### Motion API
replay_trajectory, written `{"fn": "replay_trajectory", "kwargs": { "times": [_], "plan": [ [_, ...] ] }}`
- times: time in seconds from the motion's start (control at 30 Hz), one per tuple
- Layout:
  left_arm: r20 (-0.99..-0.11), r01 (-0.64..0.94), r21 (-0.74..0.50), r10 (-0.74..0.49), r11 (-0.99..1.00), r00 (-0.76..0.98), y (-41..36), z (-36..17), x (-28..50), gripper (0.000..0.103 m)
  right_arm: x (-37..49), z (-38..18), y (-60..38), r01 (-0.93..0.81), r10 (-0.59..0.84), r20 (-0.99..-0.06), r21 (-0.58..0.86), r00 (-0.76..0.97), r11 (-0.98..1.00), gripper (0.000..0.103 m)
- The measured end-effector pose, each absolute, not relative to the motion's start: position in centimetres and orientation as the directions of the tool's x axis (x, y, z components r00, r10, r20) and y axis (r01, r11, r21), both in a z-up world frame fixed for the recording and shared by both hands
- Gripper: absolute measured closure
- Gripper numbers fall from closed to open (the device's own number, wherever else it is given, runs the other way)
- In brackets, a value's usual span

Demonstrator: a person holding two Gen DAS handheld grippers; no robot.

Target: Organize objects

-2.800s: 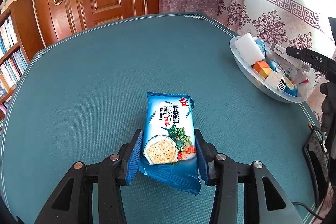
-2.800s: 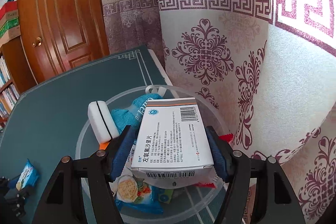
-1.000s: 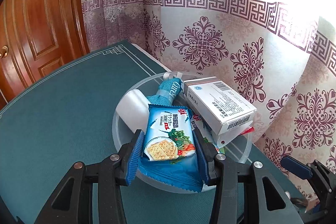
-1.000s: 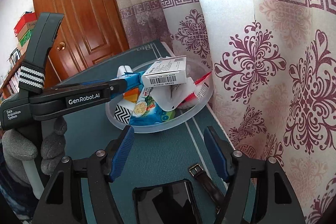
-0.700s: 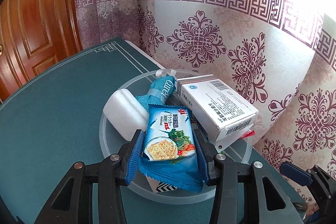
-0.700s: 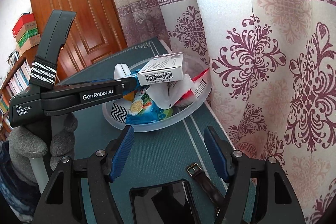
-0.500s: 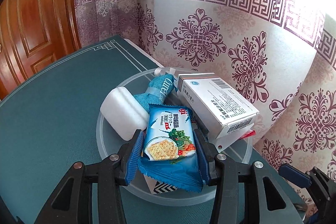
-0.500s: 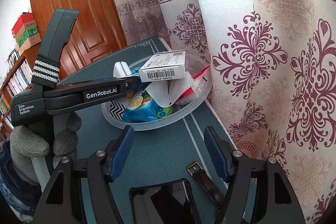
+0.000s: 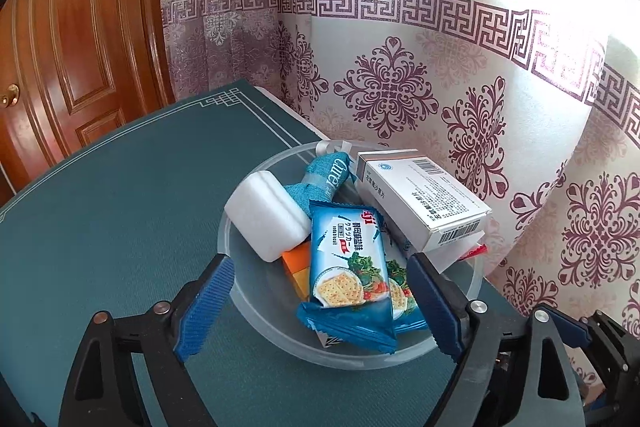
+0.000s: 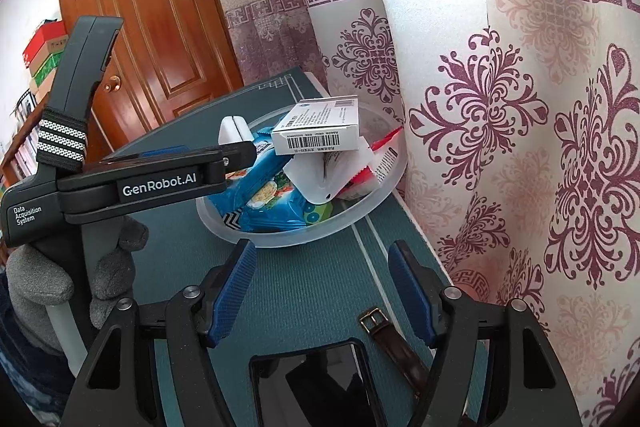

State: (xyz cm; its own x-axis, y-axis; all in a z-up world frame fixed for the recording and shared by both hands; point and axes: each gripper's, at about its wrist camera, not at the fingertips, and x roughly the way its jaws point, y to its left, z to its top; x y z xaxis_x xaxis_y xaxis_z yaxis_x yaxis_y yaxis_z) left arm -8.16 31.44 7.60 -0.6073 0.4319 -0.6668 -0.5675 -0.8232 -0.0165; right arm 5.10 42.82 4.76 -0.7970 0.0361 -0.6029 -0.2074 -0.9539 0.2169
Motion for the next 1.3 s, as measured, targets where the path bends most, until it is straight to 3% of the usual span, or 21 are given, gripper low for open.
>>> {"fn": "replay_trajectory", "kwargs": {
  "times": [0.13,0.23,0.4,0.83,1.3],
  "plan": [
    [-0.650,-0.519,0.037,0.374,-0.854,-0.661,30.3,8.4,-7.4,0.001,5.2,4.9,42.6,-0.202,0.035,-0.603,0.212,-0.797,-0.956,0.026],
    [-0.635,-0.493,0.067,0.344,-0.867,-0.691,29.6,8.9,-6.7,0.001,5.2,5.1,42.3,-0.198,0.034,-0.603,0.207,-0.797,-0.958,0.022],
    [-0.607,-0.456,0.118,0.299,-0.882,-0.736,28.4,9.6,-5.4,0.001,5.4,5.6,41.8,-0.191,0.051,-0.582,0.181,-0.812,-0.965,0.002],
    [-0.560,-0.405,0.120,0.275,-0.906,-0.781,26.0,11.3,-2.9,0.001,5.4,7.2,40.4,-0.178,0.120,-0.578,0.045,-0.807,-0.983,0.000],
    [-0.554,-0.395,0.126,0.266,-0.910,-0.789,25.2,11.9,-1.8,0.000,4.5,8.6,40.6,-0.183,0.150,-0.570,0.000,-0.808,-0.983,0.000]
  ]
}}
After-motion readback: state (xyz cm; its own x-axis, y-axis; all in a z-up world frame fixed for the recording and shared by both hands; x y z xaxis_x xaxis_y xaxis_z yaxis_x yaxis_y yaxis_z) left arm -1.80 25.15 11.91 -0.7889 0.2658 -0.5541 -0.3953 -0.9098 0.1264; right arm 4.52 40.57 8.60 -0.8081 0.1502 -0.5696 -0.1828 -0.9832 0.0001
